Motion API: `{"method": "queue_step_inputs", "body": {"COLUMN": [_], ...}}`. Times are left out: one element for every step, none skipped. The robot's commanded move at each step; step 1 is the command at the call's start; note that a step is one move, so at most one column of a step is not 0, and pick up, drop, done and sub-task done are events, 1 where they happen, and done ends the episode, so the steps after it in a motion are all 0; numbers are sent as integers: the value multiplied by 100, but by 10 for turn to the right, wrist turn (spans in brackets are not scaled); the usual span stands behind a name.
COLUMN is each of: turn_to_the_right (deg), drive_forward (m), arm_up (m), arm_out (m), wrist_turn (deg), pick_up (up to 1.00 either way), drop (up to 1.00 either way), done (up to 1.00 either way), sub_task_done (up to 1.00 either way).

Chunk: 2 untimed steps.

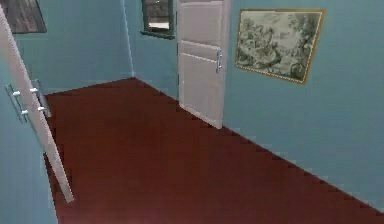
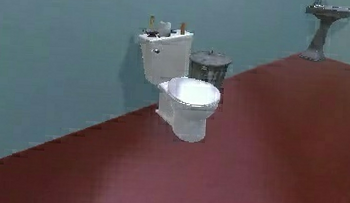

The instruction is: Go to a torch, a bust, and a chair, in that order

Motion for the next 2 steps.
{"method": "queue_step_inputs", "body": {"turn_to_the_right": [-150,0], "drive_forward": [0,100], "arm_up": [0,0], "arm_out": [0,0], "wrist_turn": [0,0], "pick_up": [0,0], "drop": [0,0], "done": [0,0], "sub_task_done": [0,0]}}
